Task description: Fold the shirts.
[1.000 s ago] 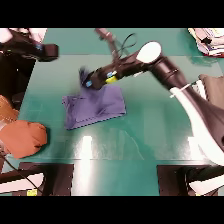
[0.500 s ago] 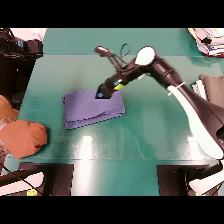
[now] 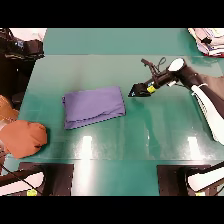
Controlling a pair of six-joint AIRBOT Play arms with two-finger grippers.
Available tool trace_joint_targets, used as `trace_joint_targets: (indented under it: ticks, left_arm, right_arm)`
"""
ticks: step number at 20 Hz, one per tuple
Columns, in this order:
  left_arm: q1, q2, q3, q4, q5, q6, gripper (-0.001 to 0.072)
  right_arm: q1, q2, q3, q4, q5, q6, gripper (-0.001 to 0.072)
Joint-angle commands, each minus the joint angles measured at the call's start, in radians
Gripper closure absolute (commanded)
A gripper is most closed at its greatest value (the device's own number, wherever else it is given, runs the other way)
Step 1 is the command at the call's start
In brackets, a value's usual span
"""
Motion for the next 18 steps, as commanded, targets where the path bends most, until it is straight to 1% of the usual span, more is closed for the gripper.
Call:
trace_joint_targets:
  ticks: [1, 4, 6, 8, 9, 10, 12, 13, 15, 18]
  left_arm:
    - [-0.001, 0.000, 0.000, -0.026, 0.034, 0.000, 0.0679]
    - [-0.001, 0.000, 0.000, -0.032, 0.033, 0.001, 0.0679]
    - [-0.001, 0.000, 0.000, -0.032, 0.031, 0.000, 0.0679]
    - [-0.001, 0.000, 0.000, -0.033, 0.030, 0.000, 0.0679]
    - [-0.001, 0.000, 0.000, -0.035, 0.027, 0.000, 0.0679]
    - [-0.001, 0.000, 0.000, -0.040, 0.020, 0.000, 0.0679]
    - [-0.001, 0.000, 0.000, -0.081, 0.006, 0.001, 0.0679]
    - [-0.001, 0.000, 0.000, -0.110, 0.004, 0.001, 0.0679]
    - [-0.001, 0.000, 0.000, -0.172, 0.004, 0.001, 0.0680]
    - [-0.065, 0.000, 0.000, -0.184, 0.006, 0.004, 0.0680]
  right_arm:
    - [-0.014, -0.043, -0.090, 0.124, -0.085, 0.000, 0.0038]
    - [0.045, -0.122, -0.076, 0.225, -0.098, -0.007, 0.0046]
    - [0.097, -0.174, -0.026, 0.264, -0.101, -0.007, 0.0127]
    - [0.154, -0.217, 0.049, 0.259, -0.109, -0.007, 0.0142]
    - [0.177, -0.233, 0.085, 0.259, -0.120, -0.007, 0.0198]
    - [0.196, -0.249, 0.122, 0.258, -0.134, -0.007, 0.0342]
    - [0.215, -0.272, 0.185, 0.251, -0.142, -0.012, 0.0608]
    - [0.217, -0.278, 0.210, 0.250, -0.142, -0.031, 0.0698]
    - [0.199, -0.272, 0.240, 0.250, -0.139, -0.048, 0.0698]
    - [0.105, -0.213, 0.259, 0.235, -0.126, -0.046, 0.0699]
